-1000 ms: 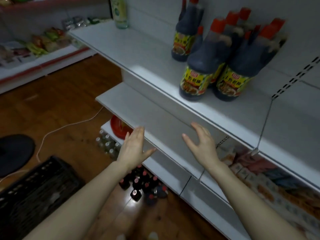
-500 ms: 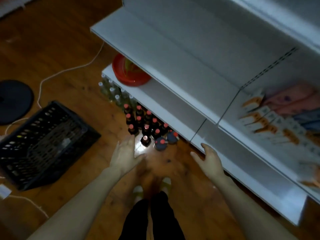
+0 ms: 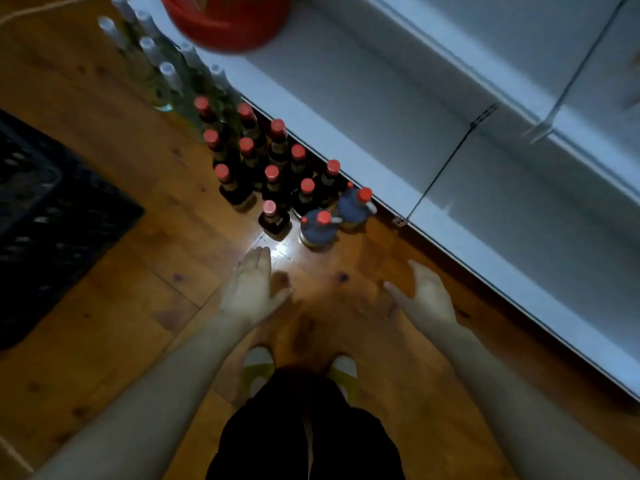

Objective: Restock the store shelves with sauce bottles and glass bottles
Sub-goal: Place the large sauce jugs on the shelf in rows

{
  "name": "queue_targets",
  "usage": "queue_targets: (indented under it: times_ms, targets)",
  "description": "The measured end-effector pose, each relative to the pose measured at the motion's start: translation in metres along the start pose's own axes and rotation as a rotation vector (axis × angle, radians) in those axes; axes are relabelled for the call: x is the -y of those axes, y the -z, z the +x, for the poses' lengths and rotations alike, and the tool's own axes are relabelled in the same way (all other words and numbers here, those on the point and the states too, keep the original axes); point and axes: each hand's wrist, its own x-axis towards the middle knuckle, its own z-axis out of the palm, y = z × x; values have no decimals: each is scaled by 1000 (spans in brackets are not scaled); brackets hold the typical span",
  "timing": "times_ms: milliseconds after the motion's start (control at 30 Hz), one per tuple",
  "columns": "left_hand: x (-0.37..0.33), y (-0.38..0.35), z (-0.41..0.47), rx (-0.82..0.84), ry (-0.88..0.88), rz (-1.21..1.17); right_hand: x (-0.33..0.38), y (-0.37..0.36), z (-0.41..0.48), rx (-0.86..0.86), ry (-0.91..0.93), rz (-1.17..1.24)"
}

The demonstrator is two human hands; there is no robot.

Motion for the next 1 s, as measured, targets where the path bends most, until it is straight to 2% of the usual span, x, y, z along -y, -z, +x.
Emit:
queue_targets:
  times_ms: [233,400,567,800,1000]
  targets:
    - [31,-113,105,-73,-94,-15,-66,-108,109,-27,-48,-26]
    - [41,-166,172,-145,-134,-232,-91,-155,192,-135,-8,101]
    - [36,-183,213,-252,-149,-545,-89,-169,243,-230,109,336]
    - [33,-196,225,-305,-143,-621,-82,-188,270,-267,161,654]
    - [28,-203,225,-390,-156,-707,-79,-197,270,-380,167,716]
